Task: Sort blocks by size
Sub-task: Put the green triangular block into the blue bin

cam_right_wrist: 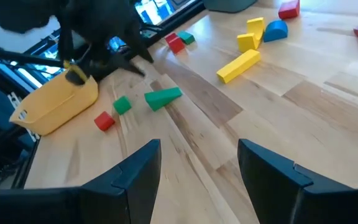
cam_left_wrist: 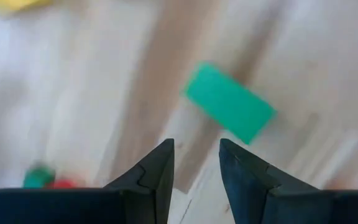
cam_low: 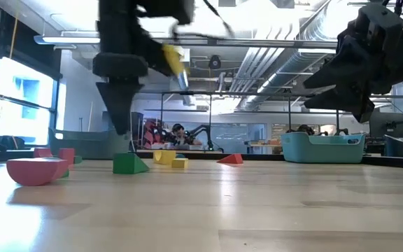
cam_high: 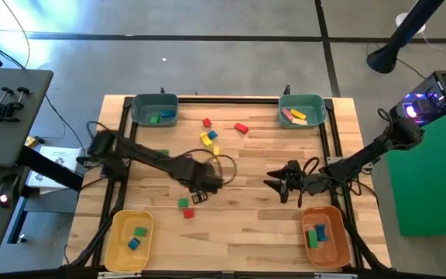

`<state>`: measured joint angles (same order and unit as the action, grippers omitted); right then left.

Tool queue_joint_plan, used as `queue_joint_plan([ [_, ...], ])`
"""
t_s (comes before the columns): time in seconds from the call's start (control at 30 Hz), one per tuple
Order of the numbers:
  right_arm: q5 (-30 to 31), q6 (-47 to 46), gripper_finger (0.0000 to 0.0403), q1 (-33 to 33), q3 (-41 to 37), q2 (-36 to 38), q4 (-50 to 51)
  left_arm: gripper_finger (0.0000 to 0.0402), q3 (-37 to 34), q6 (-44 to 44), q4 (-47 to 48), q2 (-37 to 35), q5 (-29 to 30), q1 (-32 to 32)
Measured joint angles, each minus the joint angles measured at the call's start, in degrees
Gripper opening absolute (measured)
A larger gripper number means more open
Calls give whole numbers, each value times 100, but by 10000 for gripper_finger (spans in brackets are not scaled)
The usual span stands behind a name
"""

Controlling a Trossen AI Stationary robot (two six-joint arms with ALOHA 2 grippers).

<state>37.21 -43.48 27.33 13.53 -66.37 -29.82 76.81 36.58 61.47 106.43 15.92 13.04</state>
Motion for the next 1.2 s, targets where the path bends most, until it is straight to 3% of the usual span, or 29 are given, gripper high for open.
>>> queue_joint_plan([
  [0.13, 213, 235, 209, 77, 0, 0, -45, 122, -899, 2020, -558, -838, 383, 387],
  [0.3, 382, 509, 209, 85, -1, 0, -80, 165, -1770, 3219, -1517, -1512, 304, 768],
  [0.6, 466, 805, 209, 85, -1, 0, -97, 274, -2403, 3951, -3307, -1405, 7, 1057],
  [0.73, 466, 904, 209, 85, 1, 0, -121, 282, -2346, 4385, -3289, -1083, 395, 1130],
  [0.9, 466, 905, 209, 85, -1, 0, -97, 282, -2138, 4038, -3307, -571, 1035, 1223],
  [1.2, 464, 895, 209, 85, 0, 0, -111, 282, -1741, 4152, -3199, 308, 1528, 1243],
])
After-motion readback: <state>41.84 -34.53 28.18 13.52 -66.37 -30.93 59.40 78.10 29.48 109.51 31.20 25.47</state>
